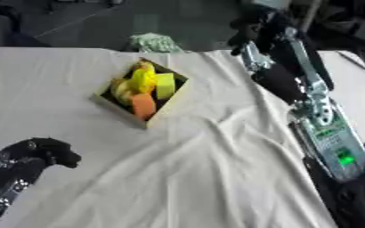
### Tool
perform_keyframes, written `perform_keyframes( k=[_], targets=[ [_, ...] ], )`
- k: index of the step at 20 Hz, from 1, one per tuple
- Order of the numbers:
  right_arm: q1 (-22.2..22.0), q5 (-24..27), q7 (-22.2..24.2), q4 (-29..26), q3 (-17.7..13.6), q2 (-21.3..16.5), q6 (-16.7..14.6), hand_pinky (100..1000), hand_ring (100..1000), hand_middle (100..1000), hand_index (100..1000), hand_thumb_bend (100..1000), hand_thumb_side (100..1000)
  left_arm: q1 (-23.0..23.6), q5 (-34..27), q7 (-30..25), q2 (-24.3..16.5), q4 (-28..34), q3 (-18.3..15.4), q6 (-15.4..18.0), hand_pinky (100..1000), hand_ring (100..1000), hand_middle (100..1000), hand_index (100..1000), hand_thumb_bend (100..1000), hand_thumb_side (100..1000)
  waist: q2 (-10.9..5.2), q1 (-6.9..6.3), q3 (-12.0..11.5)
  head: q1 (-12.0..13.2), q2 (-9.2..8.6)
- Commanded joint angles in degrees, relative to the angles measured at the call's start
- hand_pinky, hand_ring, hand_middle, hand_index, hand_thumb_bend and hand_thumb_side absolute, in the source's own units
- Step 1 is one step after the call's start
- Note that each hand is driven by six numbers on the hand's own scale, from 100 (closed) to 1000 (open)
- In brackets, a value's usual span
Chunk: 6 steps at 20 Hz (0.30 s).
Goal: Pick up objects on the table and place them in the box.
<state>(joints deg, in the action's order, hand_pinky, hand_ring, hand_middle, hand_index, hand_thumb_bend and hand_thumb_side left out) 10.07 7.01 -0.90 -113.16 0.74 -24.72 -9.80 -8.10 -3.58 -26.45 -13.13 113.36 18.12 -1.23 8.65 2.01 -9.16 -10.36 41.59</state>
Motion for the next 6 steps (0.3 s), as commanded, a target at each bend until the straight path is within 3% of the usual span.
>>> perform_keyframes(
  k=[1, 6],
  targets=[
    [-2.5, -0.3, 1.2, -1.4, 0.1, 1.9, -3.4, 542, 588, 647, 816, 100, 441, 0.0, 0.6, 0.8, -0.8, 1.2, -0.5, 0.2, 733, 732, 614, 783, 100, 631, -0.81, -0.39, 0.6, 1.9, 0.88],
    [-6.9, -1.3, 4.3, -1.4, 1.9, 5.8, -5.1, 536, 584, 644, 810, 100, 444, 0.5, 0.6, 2.1, -0.7, 1.2, -0.7, 0.2, 733, 733, 617, 783, 100, 632, -1.11, -1.25, 2.1, 4.7, 2.43]
  ],
)
